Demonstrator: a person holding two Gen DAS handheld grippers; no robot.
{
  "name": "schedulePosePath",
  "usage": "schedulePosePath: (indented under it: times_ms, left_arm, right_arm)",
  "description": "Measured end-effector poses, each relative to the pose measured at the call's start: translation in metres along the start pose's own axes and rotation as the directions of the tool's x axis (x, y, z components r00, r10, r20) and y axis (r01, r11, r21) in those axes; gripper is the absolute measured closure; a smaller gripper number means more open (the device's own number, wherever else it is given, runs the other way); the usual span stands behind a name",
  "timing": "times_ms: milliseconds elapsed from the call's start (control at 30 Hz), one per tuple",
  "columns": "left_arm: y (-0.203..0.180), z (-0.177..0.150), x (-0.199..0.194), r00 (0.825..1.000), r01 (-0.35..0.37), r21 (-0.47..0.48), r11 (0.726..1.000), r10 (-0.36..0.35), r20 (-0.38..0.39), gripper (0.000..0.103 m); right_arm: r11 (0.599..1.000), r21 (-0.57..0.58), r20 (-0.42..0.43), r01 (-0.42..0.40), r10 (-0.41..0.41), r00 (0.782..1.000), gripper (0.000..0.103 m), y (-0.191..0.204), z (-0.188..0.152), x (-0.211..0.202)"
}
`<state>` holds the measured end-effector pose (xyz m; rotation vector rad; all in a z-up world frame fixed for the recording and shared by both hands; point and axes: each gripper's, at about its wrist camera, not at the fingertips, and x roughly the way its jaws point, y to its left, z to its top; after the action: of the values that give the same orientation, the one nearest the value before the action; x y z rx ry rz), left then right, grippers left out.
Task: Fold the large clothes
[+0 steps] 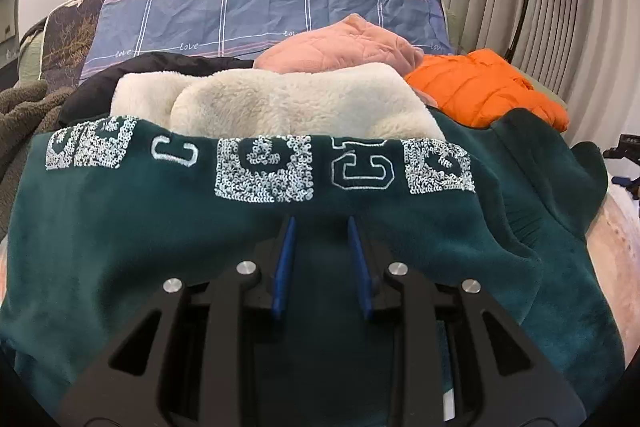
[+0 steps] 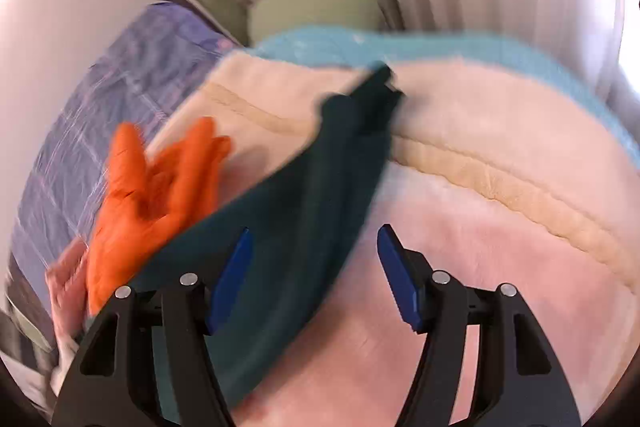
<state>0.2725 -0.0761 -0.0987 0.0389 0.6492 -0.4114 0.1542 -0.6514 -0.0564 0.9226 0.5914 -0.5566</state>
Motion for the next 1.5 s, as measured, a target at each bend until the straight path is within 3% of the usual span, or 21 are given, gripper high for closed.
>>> schedulePosePath:
  times_ms: [100,200,233,300,467,567,633,733,767,833,900,967,1000,1033,1100,1167,1233,1300,1400,1500]
  left_arm:
    - [0.000,0.000,0.000,1.000,0.000,0.000,1.000,0.000,0.001,0.075]
    - [-0.001,0.000,0.000,1.000,-0.010,0.009,1.000,0.010,0.000,0.075]
    - [-0.003,0.000,0.001,1.000,-0.021,0.019,1.000,0.021,-0.001,0.075]
    - [-0.005,0.000,0.001,0.999,-0.036,0.034,0.999,0.036,0.000,0.075]
    - [-0.004,0.001,0.000,1.000,-0.019,0.022,1.000,0.019,-0.001,0.075]
    - [-0.003,0.001,0.000,1.000,-0.007,0.011,1.000,0.007,-0.003,0.075]
    - [-0.002,0.001,-0.001,1.000,-0.001,0.005,1.000,0.001,-0.001,0.075]
    - [0.009,0.003,-0.011,0.999,0.050,-0.042,0.998,-0.049,0.021,0.074]
    - [0.017,0.004,-0.018,0.997,0.073,-0.074,0.995,-0.071,0.030,0.071]
    - [0.038,0.007,-0.036,0.995,0.084,-0.145,0.986,-0.075,0.062,0.052]
    - [0.073,0.012,-0.063,0.988,0.098,-0.224,0.970,-0.069,0.137,0.049]
    - [0.102,0.015,-0.078,0.979,0.147,-0.291,0.945,-0.097,0.178,0.047]
    - [0.125,0.013,-0.084,0.967,0.216,-0.348,0.912,-0.150,0.207,0.045]
    - [0.136,0.012,-0.086,0.957,0.260,-0.373,0.891,-0.187,0.221,0.042]
    - [0.161,0.006,-0.080,0.913,0.405,-0.431,0.806,-0.329,0.242,0.036]
    - [0.168,0.002,-0.065,0.907,0.422,-0.471,0.775,-0.364,0.213,0.034]
    - [0.165,0.000,-0.050,0.918,0.393,-0.492,0.777,-0.365,0.156,0.034]
    - [0.154,0.000,-0.036,0.926,0.364,-0.485,0.795,-0.365,0.097,0.031]
    - [0.135,0.005,-0.037,0.944,0.325,-0.415,0.850,-0.316,0.094,0.022]
    - [0.125,0.007,-0.038,0.945,0.327,-0.390,0.861,-0.305,0.119,0.022]
  right_arm:
    - [0.994,0.092,-0.021,-0.067,0.069,0.997,0.031,-0.014,0.003,0.023]
    - [0.995,0.087,0.033,-0.057,0.054,0.998,0.033,-0.014,0.008,0.028]
    - [0.996,0.090,0.042,-0.027,0.024,0.999,0.040,-0.015,0.009,0.029]
    - [0.995,0.101,0.039,-0.026,0.022,0.999,0.084,-0.021,0.017,0.031]
    - [0.971,0.147,0.092,-0.190,0.178,0.980,0.087,-0.008,0.017,0.002]
    - [0.944,0.008,0.113,-0.331,0.328,0.938,0.087,0.047,0.004,-0.041]
    - [0.902,-0.150,0.103,-0.406,0.422,0.901,0.087,0.104,-0.021,-0.075]
    - [0.784,-0.371,0.048,-0.497,0.551,0.833,0.087,0.188,-0.079,-0.121]
    - [0.723,-0.438,0.003,-0.535,0.596,0.803,0.087,0.215,-0.106,-0.134]
    - [0.615,-0.528,-0.084,-0.585,0.648,0.757,0.087,0.254,-0.157,-0.147]
    - [0.492,-0.618,-0.193,-0.613,0.661,0.725,0.087,0.291,-0.219,-0.149]
    - [0.386,-0.684,-0.304,-0.618,0.619,0.724,0.087,0.316,-0.275,-0.137]
    - [0.347,-0.709,-0.360,-0.614,0.570,0.738,0.086,0.326,-0.307,-0.123]
    - [0.333,-0.723,-0.396,-0.606,0.519,0.757,0.086,0.331,-0.328,-0.108]
    - [0.327,-0.736,-0.440,-0.592,0.433,0.787,0.086,0.333,-0.359,-0.084]
    - [0.331,-0.734,-0.460,-0.593,0.399,0.793,0.086,0.331,-0.372,-0.068]
    - [0.338,-0.718,-0.473,-0.608,0.404,0.783,0.085,0.327,-0.377,-0.063]
    - [0.317,-0.729,-0.474,-0.607,0.406,0.782,0.085,0.328,-0.377,-0.064]
    - [0.269,-0.765,-0.460,-0.585,0.408,0.789,0.081,0.329,-0.385,-0.074]
    - [0.217,-0.787,-0.459,-0.577,0.418,0.784,0.077,0.319,-0.396,-0.080]
